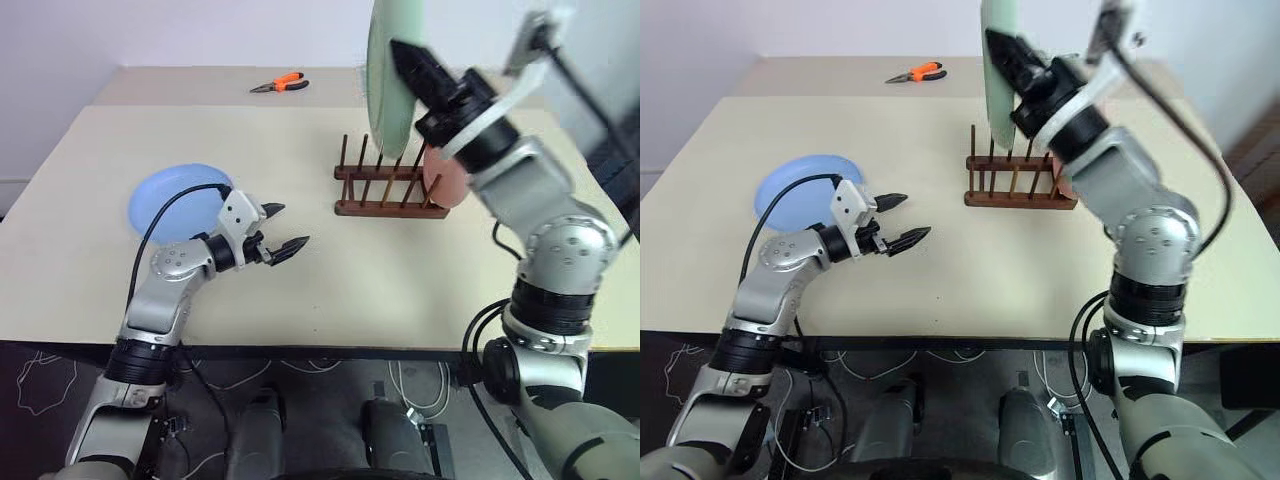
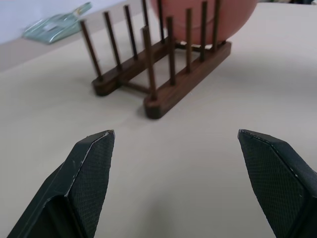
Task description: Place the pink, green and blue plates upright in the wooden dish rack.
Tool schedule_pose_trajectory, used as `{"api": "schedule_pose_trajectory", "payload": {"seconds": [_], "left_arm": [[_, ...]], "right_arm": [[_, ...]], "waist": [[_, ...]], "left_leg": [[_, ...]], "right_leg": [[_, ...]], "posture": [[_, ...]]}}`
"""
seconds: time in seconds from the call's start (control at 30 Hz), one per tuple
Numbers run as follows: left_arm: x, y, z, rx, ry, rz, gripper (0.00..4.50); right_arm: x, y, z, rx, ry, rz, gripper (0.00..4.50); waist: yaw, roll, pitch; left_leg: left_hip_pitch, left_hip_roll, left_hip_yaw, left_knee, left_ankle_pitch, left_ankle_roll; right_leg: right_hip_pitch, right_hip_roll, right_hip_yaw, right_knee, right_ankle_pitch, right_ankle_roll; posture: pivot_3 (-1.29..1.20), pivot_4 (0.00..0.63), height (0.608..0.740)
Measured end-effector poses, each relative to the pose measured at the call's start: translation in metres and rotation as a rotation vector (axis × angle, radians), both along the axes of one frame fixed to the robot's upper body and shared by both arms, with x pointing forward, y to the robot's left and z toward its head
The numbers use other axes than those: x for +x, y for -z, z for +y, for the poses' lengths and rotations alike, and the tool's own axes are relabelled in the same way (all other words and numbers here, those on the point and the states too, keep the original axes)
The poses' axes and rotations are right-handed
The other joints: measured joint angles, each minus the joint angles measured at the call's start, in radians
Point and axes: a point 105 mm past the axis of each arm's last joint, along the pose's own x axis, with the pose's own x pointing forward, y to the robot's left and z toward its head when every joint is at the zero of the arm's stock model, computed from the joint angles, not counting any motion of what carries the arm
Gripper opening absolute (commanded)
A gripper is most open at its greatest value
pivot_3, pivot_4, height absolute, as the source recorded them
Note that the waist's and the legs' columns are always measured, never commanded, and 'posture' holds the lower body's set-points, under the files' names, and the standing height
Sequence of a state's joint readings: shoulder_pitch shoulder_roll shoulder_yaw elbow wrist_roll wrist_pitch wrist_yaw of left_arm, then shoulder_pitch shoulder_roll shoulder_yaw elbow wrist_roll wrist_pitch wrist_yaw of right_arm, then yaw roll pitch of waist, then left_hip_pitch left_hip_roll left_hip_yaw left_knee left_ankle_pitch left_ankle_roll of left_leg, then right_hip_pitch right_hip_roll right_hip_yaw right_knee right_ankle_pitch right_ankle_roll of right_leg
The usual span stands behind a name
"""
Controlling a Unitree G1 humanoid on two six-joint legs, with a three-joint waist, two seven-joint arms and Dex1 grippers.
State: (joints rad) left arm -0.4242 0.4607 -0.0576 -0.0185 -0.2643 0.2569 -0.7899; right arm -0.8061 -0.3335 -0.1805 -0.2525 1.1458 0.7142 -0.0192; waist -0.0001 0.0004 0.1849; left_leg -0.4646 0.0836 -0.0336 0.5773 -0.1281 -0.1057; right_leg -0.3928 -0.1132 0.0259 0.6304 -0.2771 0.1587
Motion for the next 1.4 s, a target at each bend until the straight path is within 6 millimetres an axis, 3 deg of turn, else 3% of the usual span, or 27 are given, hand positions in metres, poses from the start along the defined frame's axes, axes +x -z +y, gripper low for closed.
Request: {"api": "schedule_pose_trajectory", "payload": {"seconds": [0.53, 0.63, 0.73, 0.8, 0.87, 1.1, 1.2, 1.27, 1.33, 1.4], "left_arm": [[-0.011, -0.005, -0.013, -0.037, 0.043, 0.007, 4.12], [-0.011, -0.004, -0.014, -0.040, 0.043, 0.015, 4.12], [-0.012, -0.006, -0.015, -0.043, 0.049, 0.015, 4.12], [-0.013, -0.005, -0.016, -0.055, 0.055, 0.035, 4.50], [-0.014, -0.004, -0.017, -0.063, 0.058, 0.054, 4.50], [-0.008, -0.009, -0.010, -0.101, -0.015, 0.045, 4.50], [0.007, -0.019, 0.008, -0.163, -0.156, 0.009, 4.50], [0.029, -0.027, 0.037, -0.184, -0.360, -0.031, 4.50], [0.049, -0.035, 0.084, -0.216, -0.652, -0.061, 4.50], [0.055, -0.040, 0.125, -0.286, -0.910, -0.064, 4.50]], "right_arm": [[0.041, 0.030, -0.033, 0.036, 0.163, 0.158, 0.03], [0.049, 0.034, -0.040, 0.048, 0.171, 0.192, 1.06], [0.055, 0.041, -0.047, 0.051, 0.191, 0.220, 2.52], [0.059, 0.044, -0.051, 0.028, 0.212, 0.225, 3.50], [0.062, 0.042, -0.055, -0.023, 0.248, 0.199, 4.46], [0.061, 0.006, -0.070, -0.277, 0.450, -0.087, 4.46], [0.060, -0.006, -0.089, -0.375, 0.588, -0.190, 4.46], [0.051, -0.020, -0.093, -0.446, 0.616, -0.303, 4.46], [0.034, -0.031, -0.077, -0.561, 0.554, -0.453, 4.46], [0.016, -0.027, -0.053, -0.686, 0.445, -0.569, 4.46]], "waist": [[0.005, 0.000, 0.000], [0.004, 0.000, 0.000], [0.003, 0.000, 0.000], [0.003, 0.000, 0.000], [0.002, 0.000, 0.000], [-0.004, 0.000, 0.000], [-0.004, 0.000, 0.000], [-0.008, 0.000, 0.000], [-0.017, 0.000, 0.000], [-0.022, 0.000, 0.000]], "left_leg": [[0.000, 0.000, 0.000, -0.001, 0.000, 0.000], [0.000, 0.000, 0.000, -0.001, 0.000, 0.000], [0.000, 0.000, 0.000, -0.001, 0.000, 0.000], [0.000, 0.000, 0.001, -0.001, 0.000, 0.000], [0.000, 0.000, 0.001, -0.001, 0.000, 0.000], [0.000, 0.000, 0.001, -0.001, 0.000, 0.000], [0.000, 0.000, 0.001, -0.001, 0.000, 0.000], [0.000, 0.000, 0.001, -0.001, 0.000, 0.000], [0.000, 0.000, 0.001, -0.002, 0.000, 0.000], [0.001, 0.000, 0.001, -0.003, 0.000, 0.000]], "right_leg": [[-0.001, 0.000, 0.000, 0.000, 0.001, 0.001], [-0.001, 0.000, 0.000, 0.000, 0.001, 0.001], [-0.001, 0.000, 0.000, 0.000, 0.001, 0.001], [-0.001, 0.000, 0.000, 0.000, 0.001, 0.001], [-0.002, 0.000, 0.000, 0.000, 0.001, 0.001], [-0.002, 0.000, 0.000, 0.000, 0.001, 0.001], [-0.002, 0.000, 0.000, 0.000, 0.001, 0.001], [-0.002, 0.000, 0.000, 0.000, 0.001, 0.003], [-0.003, 0.000, 0.000, 0.000, 0.002, 0.004], [-0.002, 0.000, 0.000, 0.000, 0.001, 0.005]], "posture": [[0.00, 0.150, 0.740], [0.00, 0.150, 0.740], [0.00, 0.150, 0.740], [0.00, 0.150, 0.740], [0.00, 0.150, 0.740], [0.00, 0.150, 0.740], [0.00, 0.150, 0.740], [0.00, 0.150, 0.740], [0.00, 0.150, 0.740], [0.00, 0.150, 0.740]]}}
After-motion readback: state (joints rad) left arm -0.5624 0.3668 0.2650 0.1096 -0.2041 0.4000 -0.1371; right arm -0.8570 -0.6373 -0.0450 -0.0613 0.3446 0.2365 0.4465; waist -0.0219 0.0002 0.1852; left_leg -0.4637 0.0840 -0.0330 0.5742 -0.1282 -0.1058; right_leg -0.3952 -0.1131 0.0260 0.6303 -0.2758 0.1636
